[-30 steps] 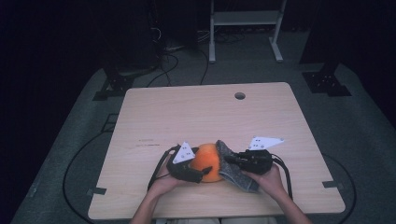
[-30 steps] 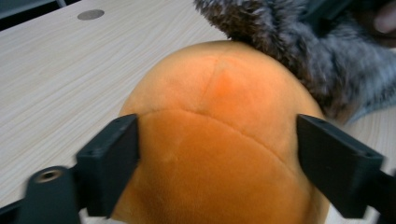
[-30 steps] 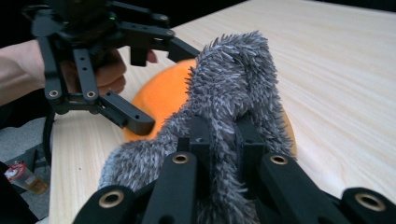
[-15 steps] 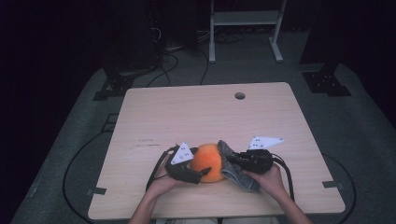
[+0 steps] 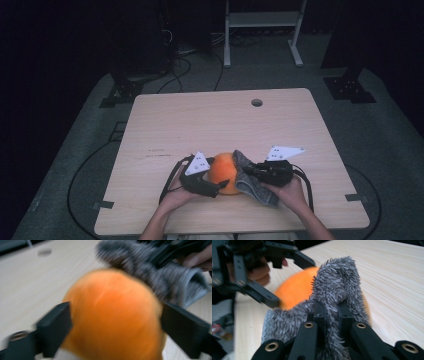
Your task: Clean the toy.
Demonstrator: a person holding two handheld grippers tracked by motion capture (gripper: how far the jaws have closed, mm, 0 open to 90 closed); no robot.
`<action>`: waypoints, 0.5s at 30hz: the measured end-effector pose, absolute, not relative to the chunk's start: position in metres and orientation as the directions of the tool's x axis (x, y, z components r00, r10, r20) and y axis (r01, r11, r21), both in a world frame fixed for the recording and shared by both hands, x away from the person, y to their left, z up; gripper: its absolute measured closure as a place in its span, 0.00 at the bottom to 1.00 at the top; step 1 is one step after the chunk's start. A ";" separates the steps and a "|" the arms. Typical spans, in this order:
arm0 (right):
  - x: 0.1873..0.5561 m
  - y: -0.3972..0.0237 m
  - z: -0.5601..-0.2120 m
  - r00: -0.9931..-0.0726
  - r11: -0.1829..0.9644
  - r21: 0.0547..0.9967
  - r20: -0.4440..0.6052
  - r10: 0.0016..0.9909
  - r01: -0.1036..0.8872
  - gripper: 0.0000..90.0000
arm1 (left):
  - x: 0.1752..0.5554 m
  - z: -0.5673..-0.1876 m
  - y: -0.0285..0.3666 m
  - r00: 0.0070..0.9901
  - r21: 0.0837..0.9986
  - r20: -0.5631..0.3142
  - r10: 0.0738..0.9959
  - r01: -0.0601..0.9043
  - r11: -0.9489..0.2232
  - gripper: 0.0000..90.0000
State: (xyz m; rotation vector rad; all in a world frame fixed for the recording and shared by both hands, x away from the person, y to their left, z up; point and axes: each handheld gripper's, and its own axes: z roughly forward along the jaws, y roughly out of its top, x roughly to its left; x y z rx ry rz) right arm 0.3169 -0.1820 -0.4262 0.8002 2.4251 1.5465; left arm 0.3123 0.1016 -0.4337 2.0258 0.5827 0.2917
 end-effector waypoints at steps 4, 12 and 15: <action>0.318 -0.186 -0.429 -0.829 0.359 0.859 0.125 0.546 0.365 0.89 | 0.318 -0.441 0.105 0.835 0.852 -0.098 0.541 0.352 -0.388 0.22; 0.304 -0.171 -0.408 -0.881 0.390 0.886 0.040 0.471 0.249 0.90 | 0.299 -0.422 0.084 0.868 0.871 0.083 0.490 0.176 -0.458 0.27; 0.311 -0.176 -0.419 -0.870 0.370 0.876 0.103 0.483 0.310 0.90 | 0.308 -0.426 0.094 0.854 0.862 -0.003 0.520 0.266 -0.432 0.10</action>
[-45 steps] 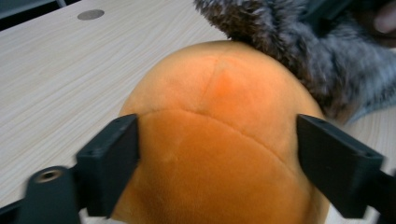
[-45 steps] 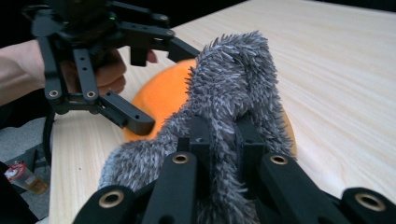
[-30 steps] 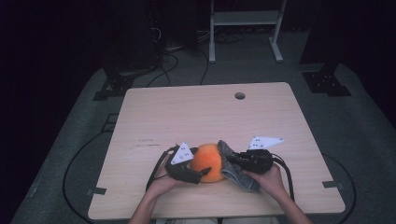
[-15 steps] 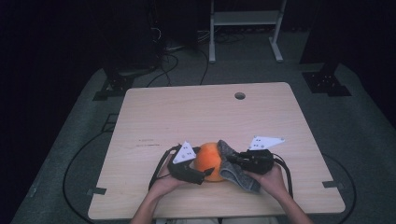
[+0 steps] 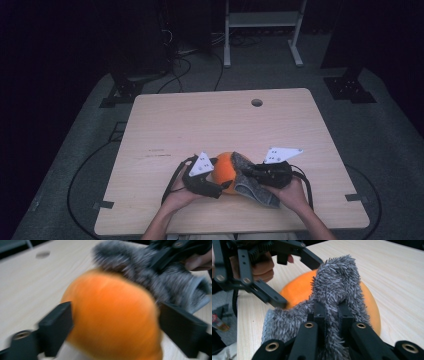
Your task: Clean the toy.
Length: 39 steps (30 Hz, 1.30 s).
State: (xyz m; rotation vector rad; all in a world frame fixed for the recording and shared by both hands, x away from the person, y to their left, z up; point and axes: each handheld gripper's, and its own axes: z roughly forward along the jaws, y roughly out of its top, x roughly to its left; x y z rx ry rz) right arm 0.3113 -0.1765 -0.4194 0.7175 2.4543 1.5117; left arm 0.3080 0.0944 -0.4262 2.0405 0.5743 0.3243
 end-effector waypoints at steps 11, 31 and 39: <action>0.301 -0.174 -0.388 -0.895 0.376 0.889 0.078 0.439 0.263 0.90 | 0.299 -0.421 0.083 0.858 0.880 0.028 0.513 0.222 -0.420 0.34; 0.310 -0.172 -0.418 -0.871 0.383 0.872 0.093 0.483 0.305 0.90 | 0.306 -0.432 0.101 0.847 0.843 0.069 0.527 0.233 -0.485 0.29; 0.308 -0.171 -0.424 -0.865 0.376 0.873 0.097 0.492 0.312 0.90 | 0.304 -0.429 0.091 0.850 0.857 0.111 0.515 0.180 -0.483 0.19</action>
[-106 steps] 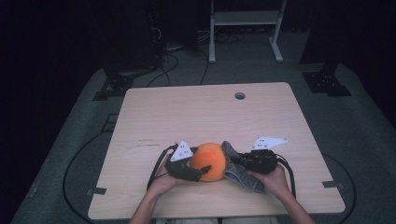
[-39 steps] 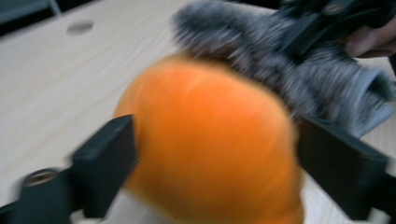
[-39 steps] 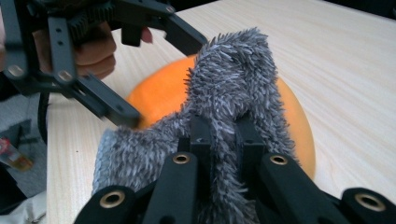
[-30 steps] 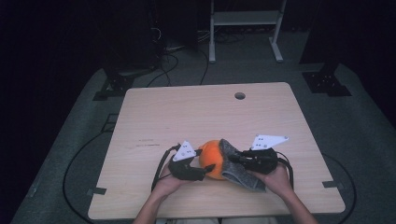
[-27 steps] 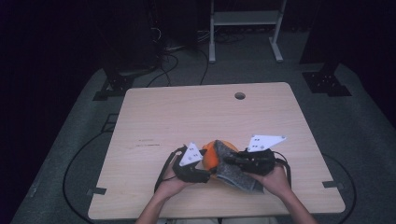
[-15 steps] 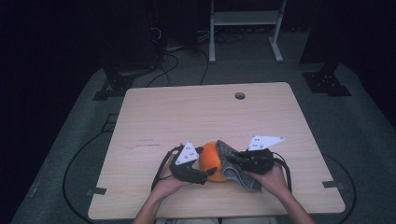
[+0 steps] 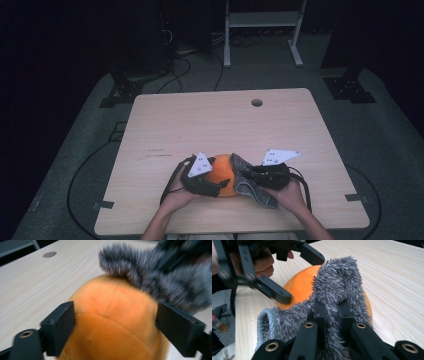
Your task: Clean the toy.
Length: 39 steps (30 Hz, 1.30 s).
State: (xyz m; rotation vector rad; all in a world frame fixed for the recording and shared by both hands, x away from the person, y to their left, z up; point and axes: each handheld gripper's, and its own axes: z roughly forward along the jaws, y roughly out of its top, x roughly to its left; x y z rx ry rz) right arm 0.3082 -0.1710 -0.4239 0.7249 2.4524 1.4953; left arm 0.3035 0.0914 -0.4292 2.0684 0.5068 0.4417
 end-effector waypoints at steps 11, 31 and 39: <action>0.314 -0.179 -0.433 -0.844 0.361 0.858 0.143 0.517 0.366 0.90 | 0.311 -0.440 0.112 0.830 0.834 0.059 0.555 0.264 -0.484 0.31; 0.324 -0.191 -0.437 -0.833 0.368 0.824 0.207 0.513 0.431 0.89 | 0.312 -0.435 0.098 0.821 0.866 0.044 0.570 0.253 -0.432 0.37; 0.328 -0.197 -0.429 -0.825 0.294 0.856 0.233 0.516 0.425 0.89 | 0.306 -0.432 0.087 0.845 0.887 0.123 0.521 0.142 -0.440 0.25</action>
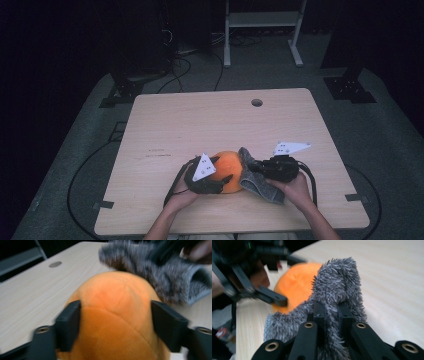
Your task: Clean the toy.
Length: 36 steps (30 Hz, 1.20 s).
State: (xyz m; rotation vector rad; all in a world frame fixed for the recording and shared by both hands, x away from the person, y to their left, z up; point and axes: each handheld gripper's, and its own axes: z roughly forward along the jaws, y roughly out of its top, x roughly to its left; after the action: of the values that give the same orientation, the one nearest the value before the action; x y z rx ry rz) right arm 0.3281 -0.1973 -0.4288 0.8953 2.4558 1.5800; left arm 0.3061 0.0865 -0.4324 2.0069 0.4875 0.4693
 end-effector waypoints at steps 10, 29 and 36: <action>0.318 -0.185 -0.434 -0.856 0.361 0.841 0.208 0.473 0.403 0.89 | 0.315 -0.438 0.093 0.830 0.868 0.020 0.558 0.263 -0.421 0.17; 0.315 -0.180 -0.430 -0.858 0.343 0.863 0.177 0.482 0.371 0.89 | 0.312 -0.437 0.095 0.824 0.872 0.043 0.565 0.245 -0.424 0.29; 0.322 -0.201 -0.432 -0.816 0.288 0.854 0.234 0.529 0.432 0.90 | 0.307 -0.439 0.093 0.826 0.865 0.087 0.556 0.214 -0.454 0.35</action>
State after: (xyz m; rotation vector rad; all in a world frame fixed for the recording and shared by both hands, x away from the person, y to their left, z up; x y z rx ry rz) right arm 0.3218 -0.2007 -0.4322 0.9153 2.4444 1.5728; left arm 0.3071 0.0934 -0.4389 2.0419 0.5673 0.4471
